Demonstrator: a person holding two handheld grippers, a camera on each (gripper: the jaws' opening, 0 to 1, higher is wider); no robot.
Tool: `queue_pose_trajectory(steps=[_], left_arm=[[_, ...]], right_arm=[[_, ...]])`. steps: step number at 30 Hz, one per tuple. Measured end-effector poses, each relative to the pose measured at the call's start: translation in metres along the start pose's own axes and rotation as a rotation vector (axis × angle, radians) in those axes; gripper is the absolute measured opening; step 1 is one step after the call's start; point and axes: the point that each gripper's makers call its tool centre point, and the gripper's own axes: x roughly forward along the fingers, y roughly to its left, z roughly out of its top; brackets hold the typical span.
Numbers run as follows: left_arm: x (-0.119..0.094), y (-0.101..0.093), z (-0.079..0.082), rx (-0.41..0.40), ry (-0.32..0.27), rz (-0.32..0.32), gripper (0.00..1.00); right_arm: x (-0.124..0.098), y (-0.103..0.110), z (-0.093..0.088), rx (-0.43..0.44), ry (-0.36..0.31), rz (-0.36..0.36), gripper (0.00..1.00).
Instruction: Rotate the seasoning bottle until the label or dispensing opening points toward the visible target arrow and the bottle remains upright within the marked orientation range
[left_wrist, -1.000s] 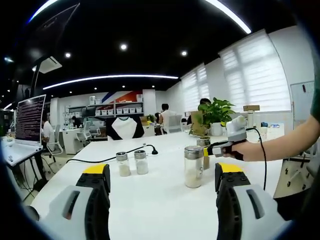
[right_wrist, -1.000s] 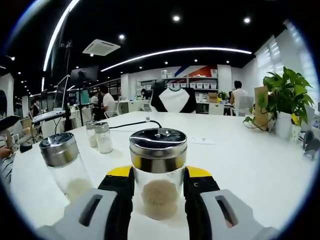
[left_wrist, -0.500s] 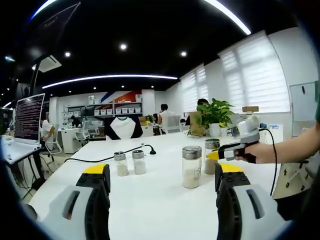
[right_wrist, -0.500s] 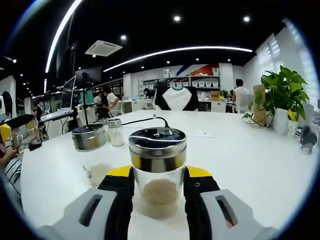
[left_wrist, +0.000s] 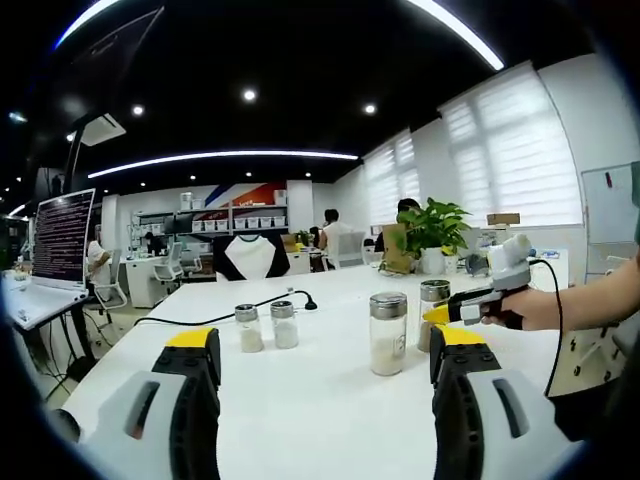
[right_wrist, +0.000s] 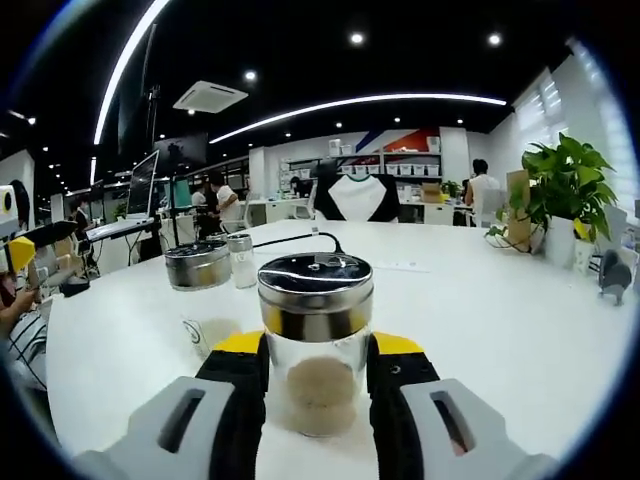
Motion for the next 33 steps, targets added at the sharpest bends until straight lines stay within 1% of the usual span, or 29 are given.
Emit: queue_pose_trajectory(steps=[8, 15, 23, 33], left_arm=[[0.0001, 0.0000, 0.0031, -0.002, -0.007, -0.001, 0.91], [-0.0006, 0.0019, 0.0022, -0.003, -0.004, 0.006, 0.91], [0.0009, -0.0004, 0.0022, -0.001, 0.000, 0.001, 0.91], [-0.0008, 0.0009, 0.0012, 0.003, 0.005, 0.011, 0.90]], right_arm=[[0.0000, 0.0004, -0.0010, 0.006, 0.000, -0.026, 0.37], [-0.0009, -0.0004, -0.0017, 0.012, 0.004, -0.059, 0.37], [-0.0022, -0.0014, -0.0030, 0.024, 0.007, -0.141, 0.37], [-0.0038, -0.0022, -0.0039, 0.049, 0.000, -0.226, 0.37]])
